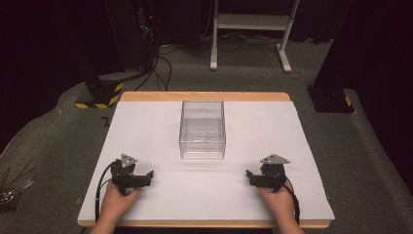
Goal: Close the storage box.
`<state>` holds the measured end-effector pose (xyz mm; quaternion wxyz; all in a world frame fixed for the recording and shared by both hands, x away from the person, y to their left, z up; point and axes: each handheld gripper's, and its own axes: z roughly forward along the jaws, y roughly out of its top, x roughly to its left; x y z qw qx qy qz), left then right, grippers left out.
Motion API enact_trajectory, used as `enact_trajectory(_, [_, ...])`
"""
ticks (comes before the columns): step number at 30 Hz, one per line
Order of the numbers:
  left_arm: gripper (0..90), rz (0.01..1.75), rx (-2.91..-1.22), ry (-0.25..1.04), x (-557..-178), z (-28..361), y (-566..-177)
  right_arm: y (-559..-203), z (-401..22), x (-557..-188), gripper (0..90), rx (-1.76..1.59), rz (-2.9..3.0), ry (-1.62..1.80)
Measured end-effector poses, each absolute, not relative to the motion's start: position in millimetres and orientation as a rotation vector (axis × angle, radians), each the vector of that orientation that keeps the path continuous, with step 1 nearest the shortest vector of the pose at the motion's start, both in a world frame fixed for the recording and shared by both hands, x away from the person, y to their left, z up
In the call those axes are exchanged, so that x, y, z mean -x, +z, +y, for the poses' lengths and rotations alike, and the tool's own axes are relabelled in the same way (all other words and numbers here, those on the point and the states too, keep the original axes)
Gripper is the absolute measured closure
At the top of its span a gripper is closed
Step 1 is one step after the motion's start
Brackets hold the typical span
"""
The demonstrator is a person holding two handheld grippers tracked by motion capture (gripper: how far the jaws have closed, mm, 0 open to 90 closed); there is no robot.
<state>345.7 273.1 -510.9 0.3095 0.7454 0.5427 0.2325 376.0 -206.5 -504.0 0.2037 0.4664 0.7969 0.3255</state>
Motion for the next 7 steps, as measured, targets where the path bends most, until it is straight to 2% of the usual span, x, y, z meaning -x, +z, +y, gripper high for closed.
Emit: enact_trajectory(7, [1.1,1.434,-1.97,0.614,-345.7,273.2,-510.9,-504.0,-206.0,-376.2,13.7,-1.307,2.212,0.893])
